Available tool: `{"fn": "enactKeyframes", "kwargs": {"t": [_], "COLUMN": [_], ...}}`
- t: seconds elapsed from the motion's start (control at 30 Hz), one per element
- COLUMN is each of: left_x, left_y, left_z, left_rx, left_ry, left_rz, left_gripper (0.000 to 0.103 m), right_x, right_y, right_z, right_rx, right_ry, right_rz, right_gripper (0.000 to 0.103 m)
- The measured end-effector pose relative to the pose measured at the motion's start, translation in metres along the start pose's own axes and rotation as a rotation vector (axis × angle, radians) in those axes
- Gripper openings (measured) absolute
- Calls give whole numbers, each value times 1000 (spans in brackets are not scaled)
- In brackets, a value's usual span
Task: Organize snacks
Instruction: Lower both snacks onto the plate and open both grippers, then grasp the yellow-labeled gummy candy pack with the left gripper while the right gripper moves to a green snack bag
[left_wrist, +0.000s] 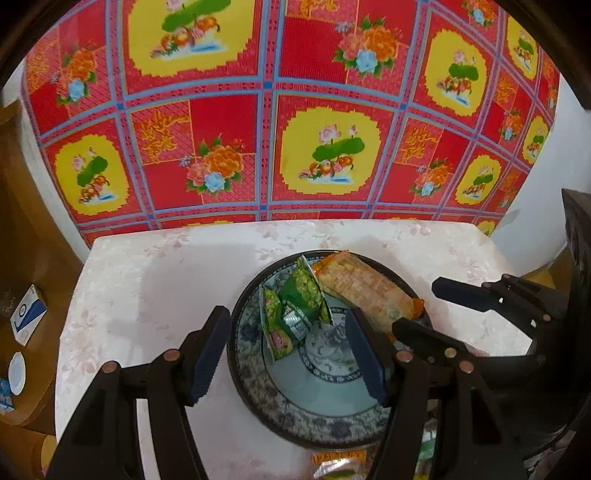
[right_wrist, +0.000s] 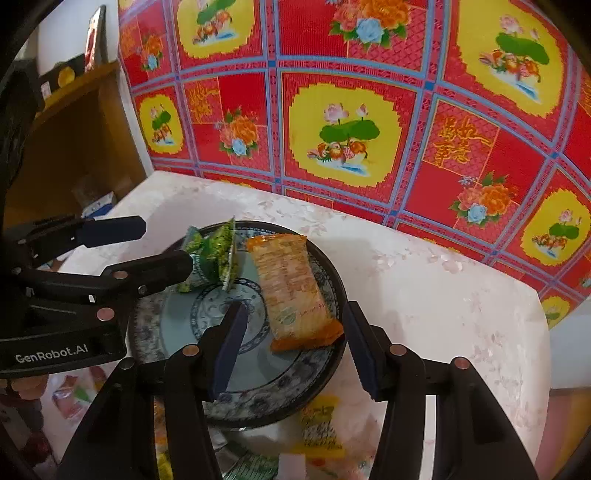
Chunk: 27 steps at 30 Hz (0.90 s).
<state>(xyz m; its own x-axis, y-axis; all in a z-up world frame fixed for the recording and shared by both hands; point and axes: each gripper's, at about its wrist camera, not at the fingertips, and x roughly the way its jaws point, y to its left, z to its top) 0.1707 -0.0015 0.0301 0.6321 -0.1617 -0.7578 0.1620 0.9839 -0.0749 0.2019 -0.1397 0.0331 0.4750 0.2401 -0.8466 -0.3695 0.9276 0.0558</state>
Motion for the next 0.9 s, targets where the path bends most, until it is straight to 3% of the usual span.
{"fn": "enactKeyframes", "kwargs": {"t": [0.33,0.7,0.9], "left_x": [-27,-46,-53], "left_y": [-13,-18,-14], "left_z": [-19,-43,-56], "left_rx": [23,-6,-13], "left_ry": [-16,9,31], "left_rz": [50,-11,-5], "left_gripper": [68,68,68], "right_x": [-27,-45,-56], "right_y": [13,18,20], "right_z": [-15,-39,-51], "right_rx": [-13,-26,-26], "right_ry": [8,31,36], "right_rz": [28,35,29], "right_gripper": [55,55,55]}}
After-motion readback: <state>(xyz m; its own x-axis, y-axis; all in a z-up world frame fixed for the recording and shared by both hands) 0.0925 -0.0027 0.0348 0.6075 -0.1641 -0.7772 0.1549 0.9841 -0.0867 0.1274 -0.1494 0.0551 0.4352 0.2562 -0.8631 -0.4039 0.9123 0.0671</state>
